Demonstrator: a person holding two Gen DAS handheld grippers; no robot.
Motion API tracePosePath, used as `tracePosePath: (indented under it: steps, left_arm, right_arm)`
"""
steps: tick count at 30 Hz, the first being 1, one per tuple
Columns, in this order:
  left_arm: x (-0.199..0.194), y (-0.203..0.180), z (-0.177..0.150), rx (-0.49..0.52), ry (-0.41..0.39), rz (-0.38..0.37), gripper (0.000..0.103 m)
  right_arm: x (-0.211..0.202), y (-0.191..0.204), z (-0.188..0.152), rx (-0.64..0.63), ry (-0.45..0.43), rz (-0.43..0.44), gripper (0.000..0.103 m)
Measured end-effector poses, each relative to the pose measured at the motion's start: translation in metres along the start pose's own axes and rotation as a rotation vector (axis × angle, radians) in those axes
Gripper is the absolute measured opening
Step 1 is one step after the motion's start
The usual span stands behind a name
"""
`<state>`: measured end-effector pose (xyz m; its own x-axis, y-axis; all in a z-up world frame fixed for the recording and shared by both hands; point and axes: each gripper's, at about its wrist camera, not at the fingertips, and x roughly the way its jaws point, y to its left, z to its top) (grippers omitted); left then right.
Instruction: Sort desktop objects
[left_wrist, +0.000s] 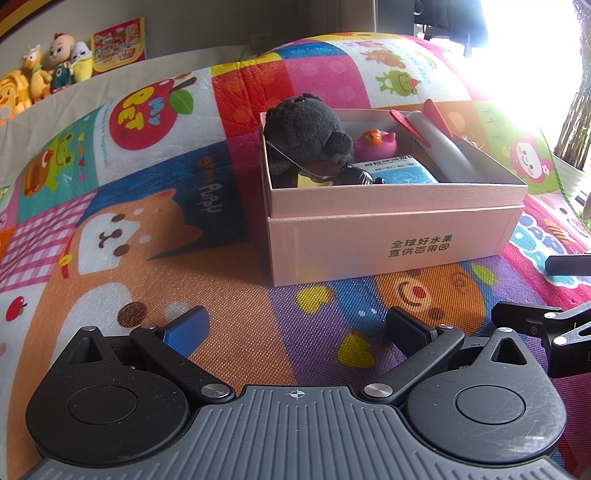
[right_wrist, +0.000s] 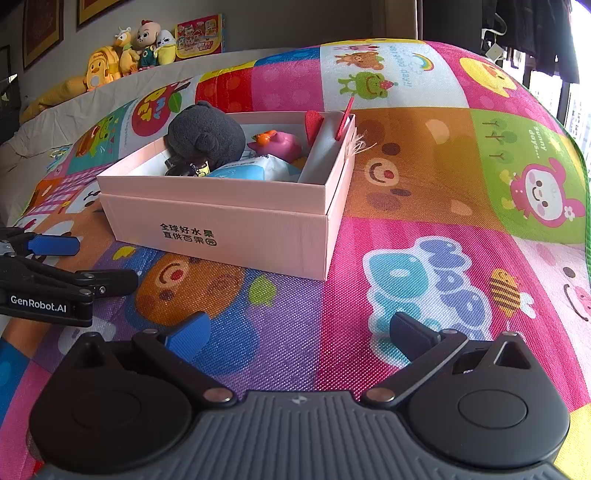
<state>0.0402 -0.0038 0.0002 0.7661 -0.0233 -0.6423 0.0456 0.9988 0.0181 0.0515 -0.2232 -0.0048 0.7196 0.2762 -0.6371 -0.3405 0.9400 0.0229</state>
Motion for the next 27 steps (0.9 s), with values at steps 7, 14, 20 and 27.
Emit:
tracePosePath:
  steps: [7,14,20,27]
  left_arm:
    - [0.0,0.0,0.0,-0.001,0.0,-0.001,0.103]
    - [0.0,0.0,0.0,0.0,0.0,0.0,0.103]
    - [0.0,0.0,0.001,0.0,0.0,0.0,0.103]
    - [0.0,0.0,0.0,-0.001,0.0,0.0,0.103]
  right_arm:
    - [0.0,0.0,0.0,0.001,0.0,-0.001,0.103]
    - [0.001,0.007,0.0,0.036,0.003,-0.049,0.103]
    - [0.002,0.012,0.001,0.064,0.003,-0.092,0.103]
    - [0.002,0.011,0.0,0.065,0.002,-0.089,0.103]
